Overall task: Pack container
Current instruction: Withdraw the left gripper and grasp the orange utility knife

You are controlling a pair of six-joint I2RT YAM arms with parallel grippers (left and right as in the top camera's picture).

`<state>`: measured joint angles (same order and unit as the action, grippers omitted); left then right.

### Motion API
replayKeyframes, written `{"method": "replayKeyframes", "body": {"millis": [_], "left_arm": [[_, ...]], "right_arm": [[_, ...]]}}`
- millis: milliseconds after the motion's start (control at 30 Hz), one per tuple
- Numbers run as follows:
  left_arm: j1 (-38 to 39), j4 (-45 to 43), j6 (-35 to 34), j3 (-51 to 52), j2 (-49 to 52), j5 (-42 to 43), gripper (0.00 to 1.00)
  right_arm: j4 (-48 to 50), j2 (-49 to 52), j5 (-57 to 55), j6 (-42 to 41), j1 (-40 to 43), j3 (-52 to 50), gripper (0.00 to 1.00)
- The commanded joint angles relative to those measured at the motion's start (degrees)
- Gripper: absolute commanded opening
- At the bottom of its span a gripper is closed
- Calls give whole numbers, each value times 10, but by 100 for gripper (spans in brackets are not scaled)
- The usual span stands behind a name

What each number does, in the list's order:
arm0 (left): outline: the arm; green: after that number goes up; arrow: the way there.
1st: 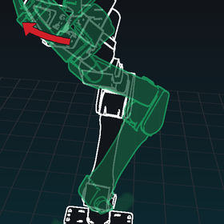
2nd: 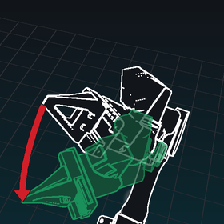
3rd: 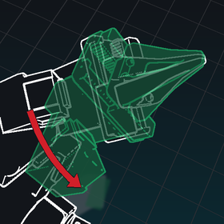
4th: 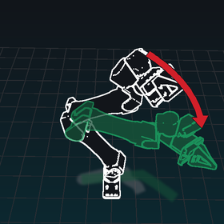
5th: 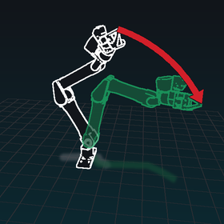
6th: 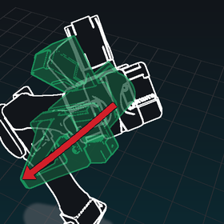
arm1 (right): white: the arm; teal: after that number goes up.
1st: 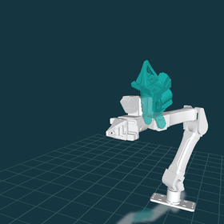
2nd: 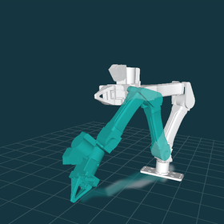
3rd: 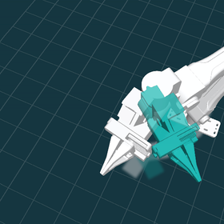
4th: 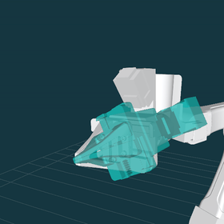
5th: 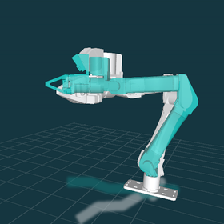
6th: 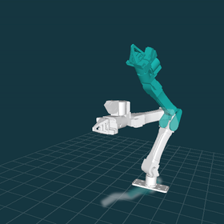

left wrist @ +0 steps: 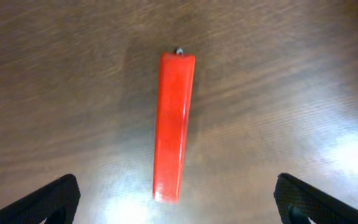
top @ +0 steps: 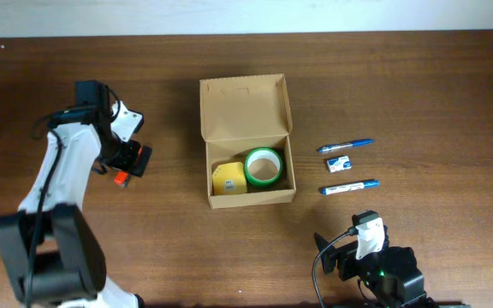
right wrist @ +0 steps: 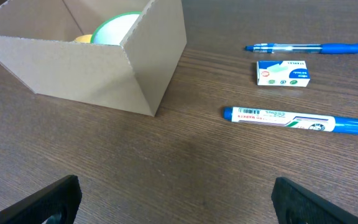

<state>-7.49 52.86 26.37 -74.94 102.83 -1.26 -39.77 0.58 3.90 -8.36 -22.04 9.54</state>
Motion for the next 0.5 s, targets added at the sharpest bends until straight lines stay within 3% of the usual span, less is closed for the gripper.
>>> {"method": "replayKeyframes", "body": {"millis": [0, 267, 400, 467], "left_arm": [[-1, -25, 16, 1, 40, 21, 100], [-1, -85, 16, 1, 120, 22, 89], [-1, -95, 16, 1, 146, 22, 73], [-1, -99, 16, 1, 148, 21, 57]], "right_arm": [[1, -4, -1, 4, 3, -3, 99], [1, -4, 0, 4, 3, -3, 99], [1, -4, -1, 4, 3, -3, 99], [1, -4, -1, 4, 3, -3, 99]]}}
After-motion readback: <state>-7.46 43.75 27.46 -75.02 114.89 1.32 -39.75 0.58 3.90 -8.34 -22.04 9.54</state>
